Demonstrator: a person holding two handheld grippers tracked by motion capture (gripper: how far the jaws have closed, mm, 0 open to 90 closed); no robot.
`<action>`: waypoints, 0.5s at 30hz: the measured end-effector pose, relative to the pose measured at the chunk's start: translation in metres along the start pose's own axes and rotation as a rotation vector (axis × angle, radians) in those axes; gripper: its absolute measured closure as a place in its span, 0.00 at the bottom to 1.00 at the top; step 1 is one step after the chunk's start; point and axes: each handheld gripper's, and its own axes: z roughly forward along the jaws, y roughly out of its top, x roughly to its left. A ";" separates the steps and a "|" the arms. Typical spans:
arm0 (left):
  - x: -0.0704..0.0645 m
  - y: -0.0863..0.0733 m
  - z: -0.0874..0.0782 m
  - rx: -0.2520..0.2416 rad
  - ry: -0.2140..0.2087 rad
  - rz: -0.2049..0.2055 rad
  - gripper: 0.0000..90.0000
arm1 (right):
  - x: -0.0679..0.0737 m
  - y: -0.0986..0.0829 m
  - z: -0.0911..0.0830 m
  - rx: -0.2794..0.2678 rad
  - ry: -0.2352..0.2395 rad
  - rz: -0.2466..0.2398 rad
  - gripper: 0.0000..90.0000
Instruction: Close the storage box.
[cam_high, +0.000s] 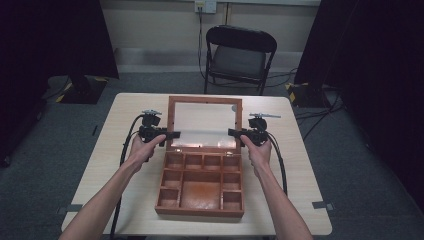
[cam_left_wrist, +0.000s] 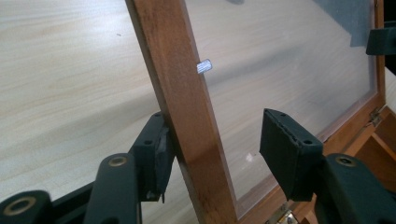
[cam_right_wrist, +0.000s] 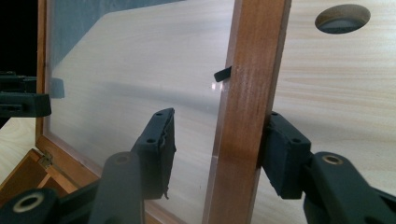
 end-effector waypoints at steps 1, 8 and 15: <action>0.000 0.000 -0.002 -0.007 -0.003 -0.001 0.51 | 0.002 0.001 -0.003 -0.005 0.002 -0.003 0.57; -0.005 0.001 -0.010 -0.034 -0.013 0.021 0.51 | 0.006 0.001 -0.012 -0.018 0.008 -0.008 0.59; -0.011 0.002 -0.022 -0.058 -0.024 0.038 0.56 | 0.014 0.000 -0.023 -0.033 0.011 -0.041 0.59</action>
